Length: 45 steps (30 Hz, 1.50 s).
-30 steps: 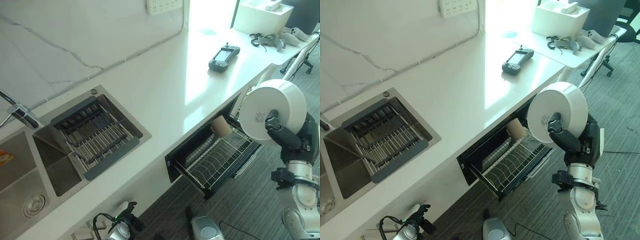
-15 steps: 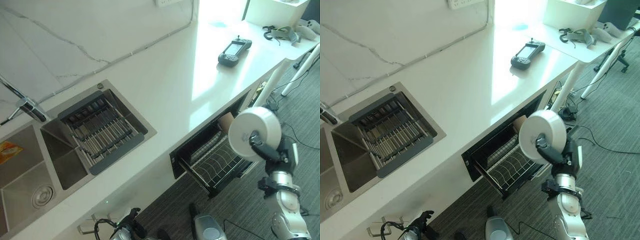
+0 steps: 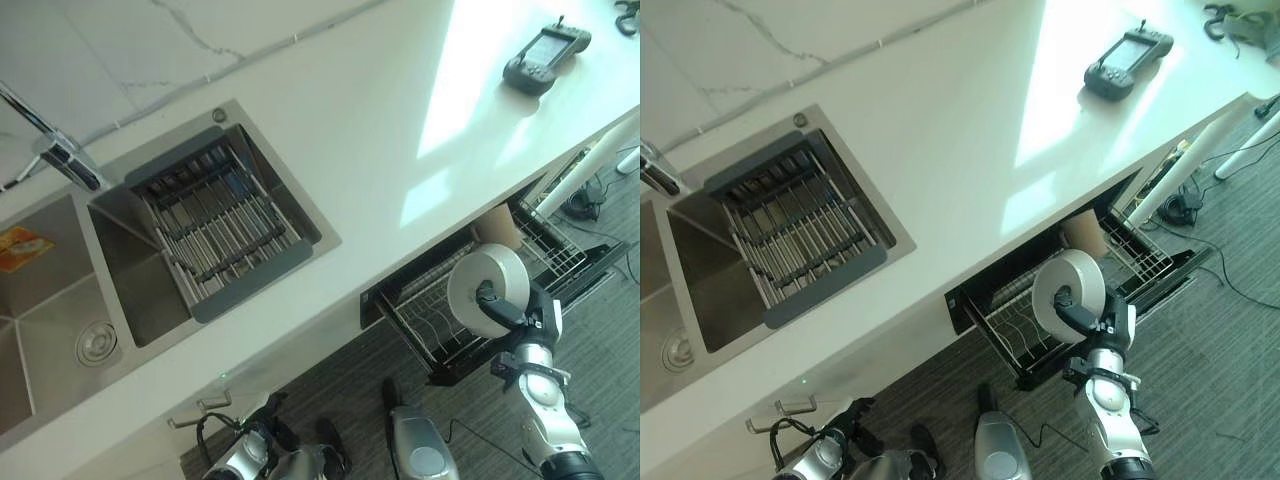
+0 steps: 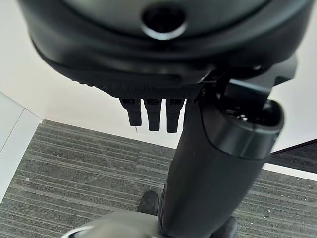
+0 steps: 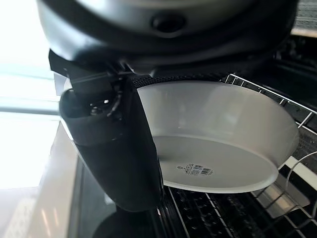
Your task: Place the dishes in the dishwasher.
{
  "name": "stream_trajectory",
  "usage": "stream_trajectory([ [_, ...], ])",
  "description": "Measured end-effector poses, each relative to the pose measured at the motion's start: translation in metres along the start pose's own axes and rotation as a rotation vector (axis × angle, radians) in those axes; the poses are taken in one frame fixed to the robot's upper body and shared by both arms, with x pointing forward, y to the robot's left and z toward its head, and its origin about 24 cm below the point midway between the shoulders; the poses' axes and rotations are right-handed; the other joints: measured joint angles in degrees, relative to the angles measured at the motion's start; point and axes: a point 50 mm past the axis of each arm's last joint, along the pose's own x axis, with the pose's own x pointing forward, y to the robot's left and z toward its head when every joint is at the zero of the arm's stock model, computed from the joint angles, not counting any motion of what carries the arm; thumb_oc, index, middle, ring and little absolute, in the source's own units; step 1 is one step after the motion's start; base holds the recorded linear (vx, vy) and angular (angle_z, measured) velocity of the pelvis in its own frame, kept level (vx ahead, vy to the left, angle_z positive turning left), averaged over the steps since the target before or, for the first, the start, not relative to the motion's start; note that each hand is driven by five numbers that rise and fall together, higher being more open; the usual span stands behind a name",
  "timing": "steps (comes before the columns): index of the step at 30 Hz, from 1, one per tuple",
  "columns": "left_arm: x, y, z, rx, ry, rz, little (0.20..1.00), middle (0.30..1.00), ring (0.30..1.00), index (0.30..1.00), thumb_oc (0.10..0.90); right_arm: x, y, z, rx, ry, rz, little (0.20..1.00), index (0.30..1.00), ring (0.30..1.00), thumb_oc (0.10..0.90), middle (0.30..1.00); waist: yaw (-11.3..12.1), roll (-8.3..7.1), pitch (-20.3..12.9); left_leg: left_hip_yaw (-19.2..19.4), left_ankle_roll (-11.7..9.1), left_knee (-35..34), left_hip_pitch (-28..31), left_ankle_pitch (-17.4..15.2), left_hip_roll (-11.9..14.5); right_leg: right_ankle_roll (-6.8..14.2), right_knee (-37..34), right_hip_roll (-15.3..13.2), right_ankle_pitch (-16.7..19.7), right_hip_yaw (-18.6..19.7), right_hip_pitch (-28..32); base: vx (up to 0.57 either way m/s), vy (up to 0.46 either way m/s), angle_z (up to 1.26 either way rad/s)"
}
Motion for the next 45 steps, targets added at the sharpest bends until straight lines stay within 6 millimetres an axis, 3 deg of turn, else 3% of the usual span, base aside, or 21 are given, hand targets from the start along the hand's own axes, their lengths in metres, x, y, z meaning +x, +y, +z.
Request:
stream_trajectory([
  [7,0.001,0.004,0.006,0.025,-0.025,-0.009,0.900,0.900,0.900,0.900,0.800,0.010,0.009,0.005,-0.116,-0.016,0.013,0.300,0.300,0.300,0.400,0.300,1.6,-0.26,0.6,-1.0,0.3,-0.1,-0.1,0.2,-0.5,0.2,0.3,-0.7,-0.4,-1.0,0.1,0.00,0.000,0.09],
  [10,0.004,0.017,0.015,0.062,-0.062,0.017,0.900,0.900,0.900,0.900,0.800,0.038,0.015,0.022,-0.203,-0.010,-0.042,0.300,0.300,0.300,0.400,0.300,2.5,-0.36,2.9,-1.8,0.8,0.2,-2.0,0.8,-1.0,0.3,1.0,-1.5,-0.2,-1.7,-1.4,-0.02,0.042,0.16],
  [13,0.006,0.024,0.025,0.069,-0.086,0.022,0.900,0.900,0.900,0.900,0.800,0.049,0.016,0.031,-0.273,-0.011,-0.089,0.300,0.300,0.300,0.400,0.300,3.7,0.00,5.1,-2.2,1.0,0.1,-2.2,1.0,-1.3,0.3,1.0,-1.8,0.0,-2.3,-1.5,0.01,0.037,0.09],
  [19,0.008,0.033,0.014,0.022,-0.025,0.034,0.900,0.900,0.900,0.900,0.800,0.058,0.033,0.035,-0.513,-0.008,-0.058,0.300,0.300,0.300,0.400,0.300,5.2,-0.59,5.8,-3.3,1.0,0.0,-2.9,1.0,-1.5,0.3,0.6,-2.2,0.0,-3.3,-1.4,0.01,0.065,0.10],
  [23,0.010,0.046,0.016,0.047,-0.033,0.044,0.900,0.900,0.900,0.900,0.800,0.066,0.036,0.045,-0.596,-0.057,-0.065,0.300,0.300,0.300,0.400,0.300,5.6,-1.40,7.0,-3.4,1.6,0.3,-4.1,1.4,-2.0,0.5,0.7,-2.8,0.3,-3.4,-2.5,-0.04,0.059,0.04],
  [26,0.012,0.058,0.032,0.086,-0.090,0.071,0.900,0.900,0.900,0.900,0.800,0.073,0.049,0.067,-0.702,-0.197,-0.102,0.300,0.300,0.300,0.400,0.300,5.6,-1.23,8.2,-3.6,2.4,2.1,-8.8,1.8,-2.3,0.8,0.6,-3.4,1.7,-3.3,-6.2,-0.07,0.044,0.05],
  [31,0.012,0.059,0.046,0.080,-0.151,0.085,0.900,0.900,0.900,0.900,0.800,0.070,0.052,0.064,-0.840,-0.304,-0.231,0.300,0.300,0.300,0.400,0.300,8.0,-0.08,8.7,-4.2,2.9,2.8,-11.7,2.8,-2.6,1.1,-0.3,-3.8,2.5,-3.6,-8.5,-0.04,0.008,0.09],
  [40,0.011,0.057,0.049,0.085,-0.184,0.090,0.900,0.900,0.900,0.900,0.800,0.057,0.057,0.051,-1.064,-0.505,-0.350,0.300,0.300,0.300,0.400,0.300,8.0,1.18,8.9,-4.3,3.2,1.7,-13.0,3.9,-3.1,1.0,-1.1,-4.2,4.0,-3.9,-9.5,-0.02,-0.009,0.01],
  [41,0.011,0.057,0.049,0.085,-0.186,0.092,0.900,0.900,0.900,0.900,0.800,0.057,0.057,0.050,-1.080,-0.511,-0.354,0.300,0.300,0.300,0.400,0.300,8.1,1.21,8.8,-4.4,3.2,1.6,-12.9,3.9,-3.1,1.1,-1.8,-4.1,4.3,-4.0,-9.2,-0.05,-0.033,-0.01],
  [42,0.011,0.057,0.048,0.086,-0.191,0.093,0.900,0.900,0.900,0.900,0.800,0.061,0.041,0.054,-1.216,-0.541,-0.447,0.300,0.300,0.300,0.400,0.300,8.2,1.19,8.9,-4.2,3.3,1.2,-12.9,4.1,-3.2,1.1,-2.1,-4.1,4.9,-4.0,-9.1,-0.04,-0.032,-0.02],
  [45,0.011,0.055,0.047,0.094,-0.195,0.092,0.900,0.900,0.900,0.900,0.800,0.069,0.007,0.068,-1.359,-0.563,-0.575,0.300,0.300,0.300,0.400,0.300,8.0,1.18,8.9,-4.2,3.4,0.9,-12.9,4.1,-3.2,1.1,-2.3,-4.0,5.0,-4.1,-9.1,-0.02,-0.010,-0.01],
])
